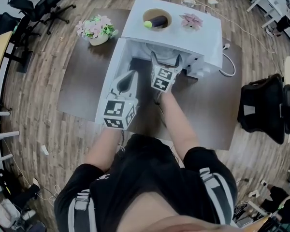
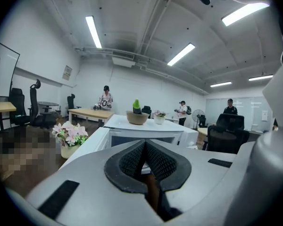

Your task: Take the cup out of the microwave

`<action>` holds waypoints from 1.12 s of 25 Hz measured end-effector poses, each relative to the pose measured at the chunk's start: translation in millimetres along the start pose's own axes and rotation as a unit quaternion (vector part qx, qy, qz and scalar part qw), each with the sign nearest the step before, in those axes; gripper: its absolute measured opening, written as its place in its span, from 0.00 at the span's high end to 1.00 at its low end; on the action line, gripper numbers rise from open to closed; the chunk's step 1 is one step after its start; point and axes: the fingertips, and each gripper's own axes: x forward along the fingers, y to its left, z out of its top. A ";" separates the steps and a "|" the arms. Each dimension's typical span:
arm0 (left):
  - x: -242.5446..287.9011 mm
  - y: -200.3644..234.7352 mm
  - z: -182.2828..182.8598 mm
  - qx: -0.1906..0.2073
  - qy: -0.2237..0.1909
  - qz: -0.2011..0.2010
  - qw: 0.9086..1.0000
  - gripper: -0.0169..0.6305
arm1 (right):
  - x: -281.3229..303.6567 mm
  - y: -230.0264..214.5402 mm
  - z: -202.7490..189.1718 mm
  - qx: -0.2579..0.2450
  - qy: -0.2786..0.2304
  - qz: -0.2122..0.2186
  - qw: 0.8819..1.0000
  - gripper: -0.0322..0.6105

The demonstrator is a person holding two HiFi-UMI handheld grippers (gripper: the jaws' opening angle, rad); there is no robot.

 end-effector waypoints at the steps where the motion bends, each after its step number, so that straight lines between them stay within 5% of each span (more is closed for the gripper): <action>1: 5.2 1.6 -4.1 -0.001 0.003 -0.001 1.000 0.97 | 10.1 -1.7 -7.5 -0.002 0.005 -0.001 1.000 0.16; 13: 36.0 11.6 -30.1 0.003 0.031 -0.004 1.000 0.97 | 72.3 -18.5 -45.3 0.004 0.063 -0.023 0.998 0.18; 19: 34.8 7.3 -27.7 0.010 0.032 -0.012 0.999 0.97 | 80.7 -21.1 -50.2 -0.019 0.076 -0.044 0.996 0.33; 28: 28.4 4.7 -22.6 0.016 0.029 -0.015 0.999 0.97 | 67.9 -12.1 -50.5 -0.026 0.070 0.006 0.997 0.38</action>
